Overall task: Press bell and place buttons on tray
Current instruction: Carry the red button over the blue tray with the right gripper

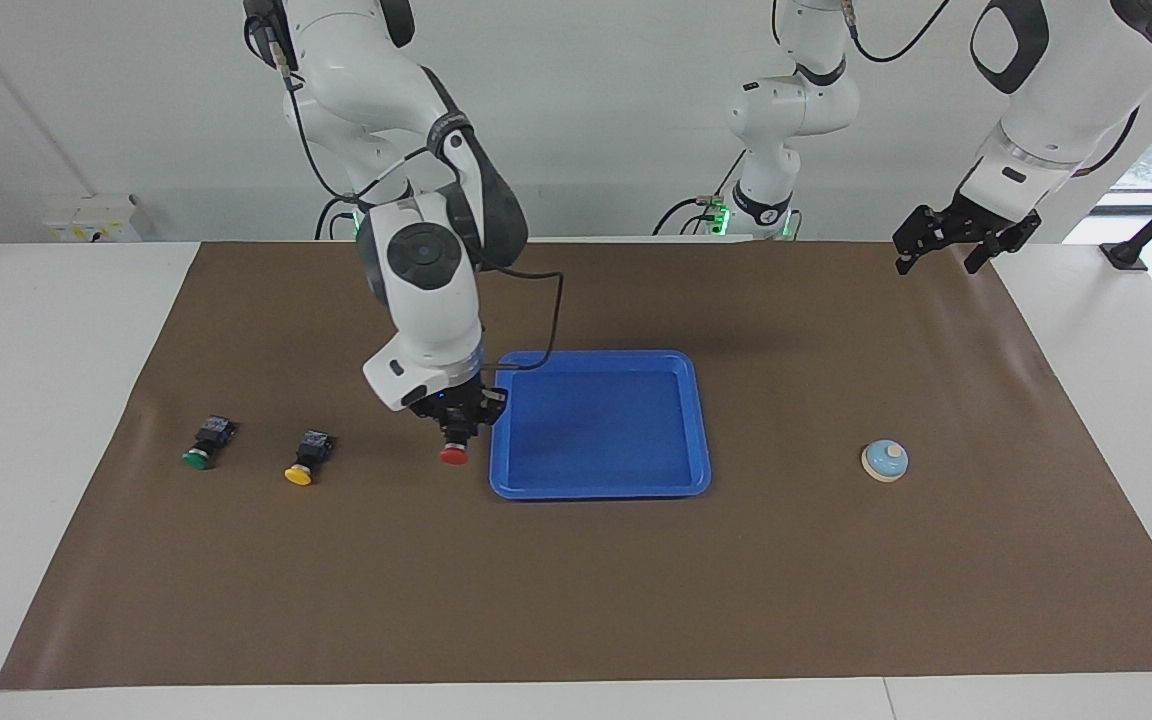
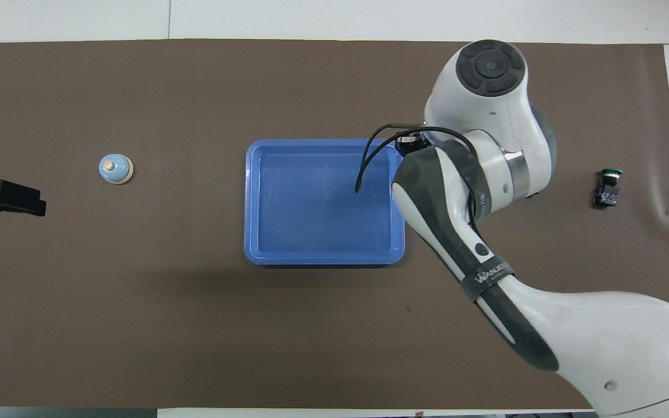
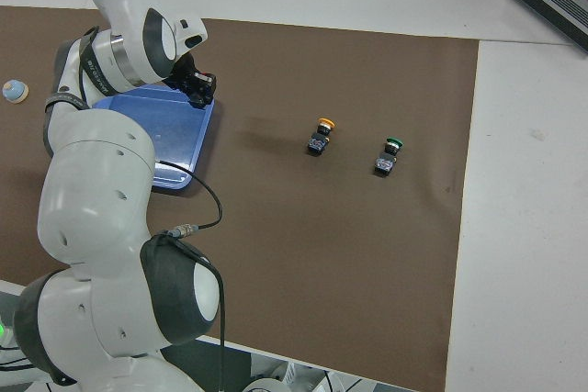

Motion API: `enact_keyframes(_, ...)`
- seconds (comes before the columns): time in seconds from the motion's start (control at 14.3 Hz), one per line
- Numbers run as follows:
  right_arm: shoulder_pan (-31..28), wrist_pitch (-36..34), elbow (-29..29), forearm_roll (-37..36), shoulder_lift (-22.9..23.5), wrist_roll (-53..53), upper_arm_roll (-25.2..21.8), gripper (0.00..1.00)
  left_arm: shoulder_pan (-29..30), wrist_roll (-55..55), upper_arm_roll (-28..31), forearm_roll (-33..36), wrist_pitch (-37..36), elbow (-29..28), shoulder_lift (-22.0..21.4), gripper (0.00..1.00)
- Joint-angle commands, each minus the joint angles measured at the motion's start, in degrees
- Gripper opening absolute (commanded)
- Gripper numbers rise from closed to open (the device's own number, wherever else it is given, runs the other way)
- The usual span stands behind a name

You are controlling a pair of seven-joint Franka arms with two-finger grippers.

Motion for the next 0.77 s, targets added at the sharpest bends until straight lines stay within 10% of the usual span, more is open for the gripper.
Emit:
enact_keyframes(0.0, 2.4, 0.0, -0.1, 1.4, 0.7, 2.1, 0.1, 0.0, 0.2, 0.2, 0.0, -0.5, -0.6, 0.6, -0.1, 1.0)
enact_keyframes(0.7, 6.7, 19.9, -18.6, 2.4, -1.0, 4.5, 0.1, 0.0, 0.2, 0.2, 0.0, -0.5, -0.6, 0.6, -0.1, 1.0)
